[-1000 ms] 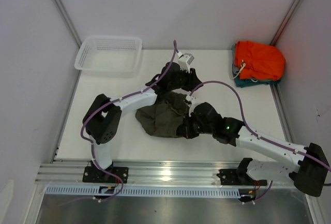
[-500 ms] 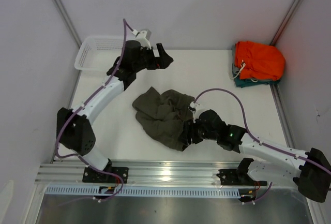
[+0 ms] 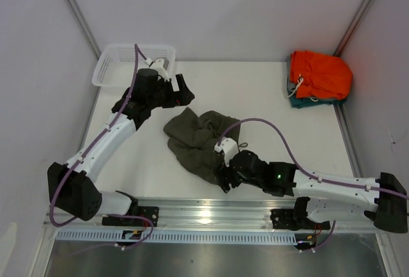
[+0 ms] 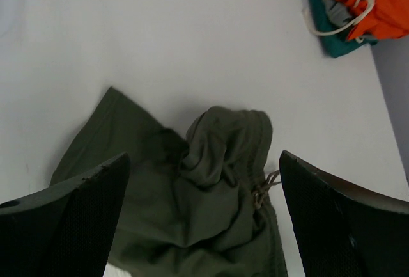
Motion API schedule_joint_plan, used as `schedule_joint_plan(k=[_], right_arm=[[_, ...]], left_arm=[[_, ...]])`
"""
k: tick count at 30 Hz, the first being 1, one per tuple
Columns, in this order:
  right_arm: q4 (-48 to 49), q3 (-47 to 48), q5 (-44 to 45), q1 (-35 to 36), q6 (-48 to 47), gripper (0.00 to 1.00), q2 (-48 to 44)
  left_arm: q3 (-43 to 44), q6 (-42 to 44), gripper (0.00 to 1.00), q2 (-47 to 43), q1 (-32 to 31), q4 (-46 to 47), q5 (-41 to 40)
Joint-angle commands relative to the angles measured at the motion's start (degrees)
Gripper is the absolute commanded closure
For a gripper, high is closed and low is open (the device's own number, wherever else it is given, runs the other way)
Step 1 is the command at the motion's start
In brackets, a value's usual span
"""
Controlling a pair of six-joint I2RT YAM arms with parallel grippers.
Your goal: Fold and stack the shorts
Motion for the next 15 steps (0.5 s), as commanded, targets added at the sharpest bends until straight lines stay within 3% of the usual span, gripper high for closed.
schedule_joint_plan(k=[1,8,15], right_arm=[[-2.9,5.3,11.5,6.2,-5.1,0.25,4.8],[-9.6,15.0,22.9,17.4,-12.6,0.22,20.1],[-18.6,20.8,31.0,21.4,-12.8,0.19,28.3]], left_arm=[[-2.2,1.0,0.01,-5.0,0.7,-2.8,0.1],[-7.3,0.6,0.01,-10.2,0.7,-3.5,2.1],[-9.3,1.3,0.01,-13.7,0.7,-4.6,2.1]])
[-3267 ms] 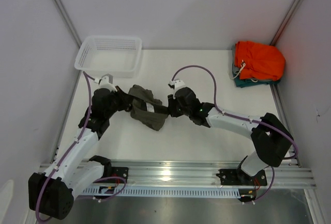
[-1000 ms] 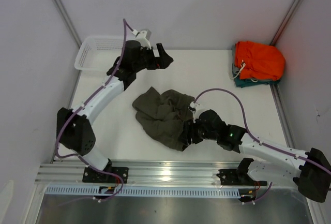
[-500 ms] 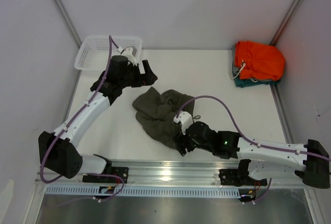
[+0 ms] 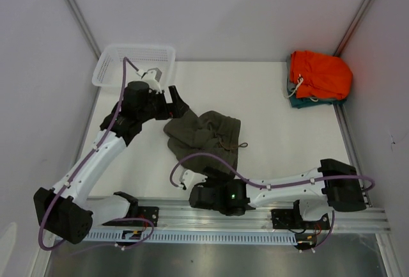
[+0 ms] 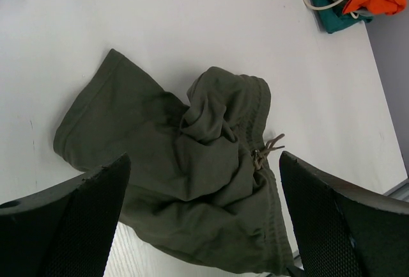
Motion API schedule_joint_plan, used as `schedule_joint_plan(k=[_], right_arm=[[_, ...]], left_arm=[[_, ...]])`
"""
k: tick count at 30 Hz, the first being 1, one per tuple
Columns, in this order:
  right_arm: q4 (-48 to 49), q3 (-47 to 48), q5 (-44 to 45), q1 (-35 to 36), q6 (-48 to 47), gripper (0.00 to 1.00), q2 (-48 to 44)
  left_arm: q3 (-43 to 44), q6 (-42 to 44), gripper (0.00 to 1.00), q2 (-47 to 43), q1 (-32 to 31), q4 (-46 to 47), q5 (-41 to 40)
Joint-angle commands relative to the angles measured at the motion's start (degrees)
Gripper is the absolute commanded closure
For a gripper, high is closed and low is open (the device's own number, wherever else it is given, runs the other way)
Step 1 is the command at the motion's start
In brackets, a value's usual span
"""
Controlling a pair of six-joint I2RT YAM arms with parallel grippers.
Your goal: Fold and stack the shorts
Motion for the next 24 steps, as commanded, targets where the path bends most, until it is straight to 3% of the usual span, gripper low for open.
schedule_joint_plan(k=[1,9,17,18,19,21,22,24], right_arm=[[-6.7,4.6,7.5,1.5,-1.5,0.18,2.5],[-14.4,7.6,12.5,3.2,-0.2,0.16,10.4],[-14.9,6.1,8.8,2.2,-0.2,0.34,10.1],[-14.8,6.0,8.8,2.0,-0.1,0.41,10.1],[-14.8,6.1,8.9,1.5,0.1,0.61,10.2],[-14.4,6.4,9.0,0.9,0.1,0.82,9.7],[-14.1,7.0,9.0,0.0,0.1,0.99,8.5],[-13.3,7.8,7.6,-1.9,-0.4,1.0,6.4]], left_arm=[[-0.8,1.2,0.01,-2.7,0.2,-0.4,1.3],[-3.2,1.1,0.01,-4.0,0.2,0.9,2.6],[-3.8,1.2,0.01,-4.4,0.3,1.0,2.3],[-3.5,1.2,0.01,-4.3,0.4,0.9,2.3],[-3.7,1.2,0.01,-4.4,0.4,0.9,2.3],[-3.8,1.2,0.01,-4.2,0.4,0.8,2.3],[-3.9,1.2,0.01,-4.2,0.4,0.7,2.4],[-3.9,1.3,0.01,-4.4,0.4,0.7,2.4]])
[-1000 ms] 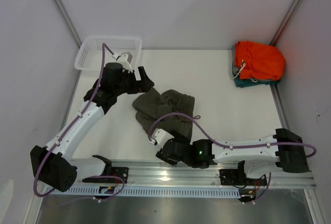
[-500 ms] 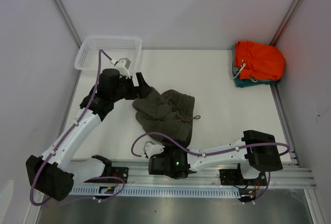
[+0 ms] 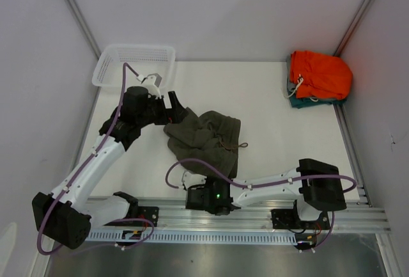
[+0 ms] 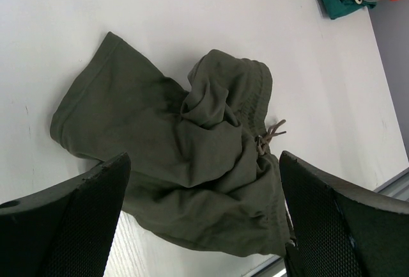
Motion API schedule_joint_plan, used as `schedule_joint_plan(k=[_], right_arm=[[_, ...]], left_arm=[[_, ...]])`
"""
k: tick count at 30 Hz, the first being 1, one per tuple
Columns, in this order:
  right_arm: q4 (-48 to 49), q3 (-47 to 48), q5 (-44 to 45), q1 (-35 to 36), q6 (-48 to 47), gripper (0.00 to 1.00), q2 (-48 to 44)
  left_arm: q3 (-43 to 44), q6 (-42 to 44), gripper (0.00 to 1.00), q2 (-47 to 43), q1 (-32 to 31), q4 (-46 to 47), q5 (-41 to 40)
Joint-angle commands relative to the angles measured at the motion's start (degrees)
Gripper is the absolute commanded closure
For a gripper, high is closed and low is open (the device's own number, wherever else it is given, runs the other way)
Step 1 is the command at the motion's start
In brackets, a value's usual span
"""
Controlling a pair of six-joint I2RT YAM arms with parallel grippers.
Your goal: Fold and stack the shorts
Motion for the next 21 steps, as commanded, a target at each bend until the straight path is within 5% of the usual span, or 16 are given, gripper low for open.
schedule_joint_plan(k=[1,12,16,21], right_arm=[[1.1,2.5,-0.9,-3.4,-0.4,1.0,-5.8],[-1.8,12.9,-18.7,-34.5,-2.7,1.0,-27.7],[-2.5,15.1,-22.7,-40.8,-4.1,1.0,-27.9],[-3.3,17.0,-23.5,-44.1,-4.7,1.0,-28.7]], left_arm=[[-0.1,1.2,0.01,-1.4,0.3,0.8,1.2],[-6.5,2.0,0.01,-9.8,0.3,6.5,4.0],[-12.8,1.5,0.01,-13.6,-0.5,14.8,12.5],[-20.3,1.8,0.01,-15.8,-7.9,21.2,7.6]])
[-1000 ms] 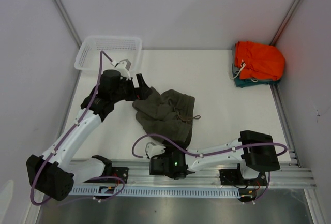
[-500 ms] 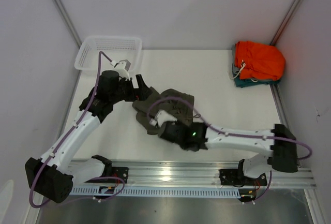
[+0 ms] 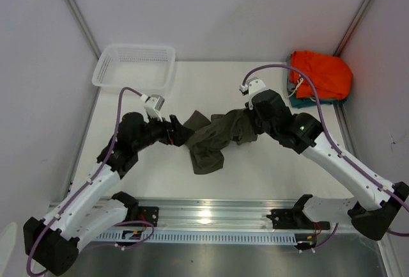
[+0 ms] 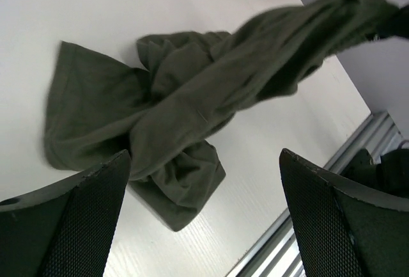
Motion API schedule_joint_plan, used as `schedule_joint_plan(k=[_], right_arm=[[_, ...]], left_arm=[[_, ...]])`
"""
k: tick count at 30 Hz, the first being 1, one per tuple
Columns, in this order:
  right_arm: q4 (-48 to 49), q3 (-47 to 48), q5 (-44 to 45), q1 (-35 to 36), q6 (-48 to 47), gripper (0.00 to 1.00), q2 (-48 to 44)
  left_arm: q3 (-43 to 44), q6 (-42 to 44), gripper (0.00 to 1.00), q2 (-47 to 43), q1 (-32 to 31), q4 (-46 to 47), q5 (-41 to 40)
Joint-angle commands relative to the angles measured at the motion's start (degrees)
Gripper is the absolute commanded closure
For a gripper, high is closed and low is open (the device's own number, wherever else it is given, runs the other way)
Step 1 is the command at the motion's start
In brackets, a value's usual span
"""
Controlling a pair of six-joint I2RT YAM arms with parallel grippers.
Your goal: Fold and stack the shorts
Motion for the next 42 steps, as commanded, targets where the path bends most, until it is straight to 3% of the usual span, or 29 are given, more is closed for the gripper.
schedule_joint_plan(k=[1,6,12,21,25,32,38,42], right_arm=[[-0.7,3.9,-3.1,-1.8,-1.5,1.0,-0.9],[-1.6,4.9,-2.6,-3.4,-1.0,1.0,-0.6],[0.7,1.7,3.5,-5.0,-1.6,1.0,-4.2],[3.4,-0.2,2.0,-8.7,-2.1,1.0,-6.0],[4.3,-0.5,0.8,-9.1,-2.1,1.0,-5.0],[4.8,-0.5,-1.0,-9.5,-2.1,1.0,-4.8],[5.1,-0.8,-1.2,-9.7,-0.9,1.0,-5.0],[5.3,-0.9,-1.3,-9.8,-0.7,1.0,-5.2]], left_arm=[[-4.2,1.8,0.01,-1.0,-6.6,9.2,-3.0],[-9.5,5.4,0.02,1.3,-15.3,17.2,-15.4],[-12.2,9.2,0.01,5.8,-15.2,21.7,-20.1],[-11.7,9.2,0.02,15.6,-15.2,29.0,-16.1],[-16.0,8.8,0.04,16.3,-15.2,40.0,-12.5],[-16.5,9.4,0.11,24.9,-15.3,51.6,-5.9],[-13.7,11.0,0.16,31.0,-15.3,53.2,-6.5],[-12.2,11.5,0.27,34.1,-15.3,52.4,-7.0]])
